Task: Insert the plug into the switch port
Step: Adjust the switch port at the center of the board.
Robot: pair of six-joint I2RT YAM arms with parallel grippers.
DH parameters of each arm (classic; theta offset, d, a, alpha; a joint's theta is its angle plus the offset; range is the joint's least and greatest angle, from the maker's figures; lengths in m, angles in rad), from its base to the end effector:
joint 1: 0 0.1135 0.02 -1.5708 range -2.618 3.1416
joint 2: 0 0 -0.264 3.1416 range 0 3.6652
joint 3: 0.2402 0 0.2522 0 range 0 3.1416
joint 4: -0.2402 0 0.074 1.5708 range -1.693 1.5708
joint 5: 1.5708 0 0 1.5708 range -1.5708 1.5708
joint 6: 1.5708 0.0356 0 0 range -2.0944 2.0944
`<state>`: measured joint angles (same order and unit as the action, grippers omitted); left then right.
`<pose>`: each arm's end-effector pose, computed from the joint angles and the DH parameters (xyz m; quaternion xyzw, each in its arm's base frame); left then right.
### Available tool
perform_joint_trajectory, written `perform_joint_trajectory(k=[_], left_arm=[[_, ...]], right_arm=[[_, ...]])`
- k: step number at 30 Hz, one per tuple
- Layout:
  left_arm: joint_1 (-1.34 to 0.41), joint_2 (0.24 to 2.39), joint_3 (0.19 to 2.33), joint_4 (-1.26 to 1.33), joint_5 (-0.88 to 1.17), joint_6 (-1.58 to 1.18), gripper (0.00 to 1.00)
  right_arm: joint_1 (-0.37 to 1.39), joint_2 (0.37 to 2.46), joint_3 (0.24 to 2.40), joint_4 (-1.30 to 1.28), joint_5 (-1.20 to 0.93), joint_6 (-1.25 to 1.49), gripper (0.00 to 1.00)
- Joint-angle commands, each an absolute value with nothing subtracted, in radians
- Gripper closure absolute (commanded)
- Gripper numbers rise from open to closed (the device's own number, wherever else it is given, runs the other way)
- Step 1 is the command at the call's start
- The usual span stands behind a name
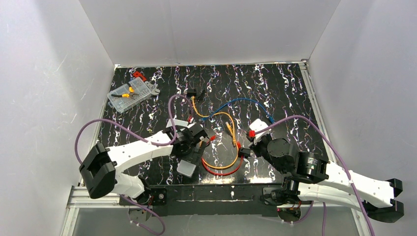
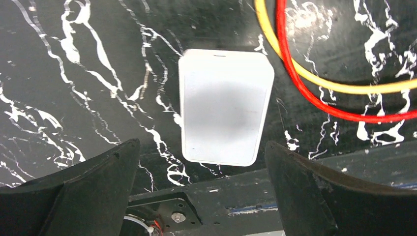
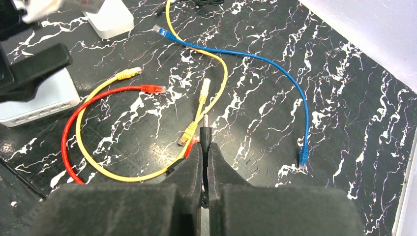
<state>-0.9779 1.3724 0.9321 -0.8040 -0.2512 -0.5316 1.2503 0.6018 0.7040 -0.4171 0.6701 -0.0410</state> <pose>0.1470 -0.2023 0.2194 0.1968 0.9592 -0.0204 0.2021 0.0641 0.1229 0.3161 -0.3056 0.7266 0.0965 0.6077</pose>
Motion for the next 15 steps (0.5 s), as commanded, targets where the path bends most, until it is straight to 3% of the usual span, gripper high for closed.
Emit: perform_joint_trajectory(k=[1, 15], left_arm=[[-0.909, 1.287, 0.933, -0.811, -0.342, -0.606, 0.02], [-0.560, 1.081, 0.726, -0.547, -0.073, -0.688, 0.02]], right_arm=[[1.247, 0.583, 0.704, -0.385, 0.673, -0.042, 0.99], [1.248, 0.565, 0.692, -0.390, 0.663, -0.031, 0.99]])
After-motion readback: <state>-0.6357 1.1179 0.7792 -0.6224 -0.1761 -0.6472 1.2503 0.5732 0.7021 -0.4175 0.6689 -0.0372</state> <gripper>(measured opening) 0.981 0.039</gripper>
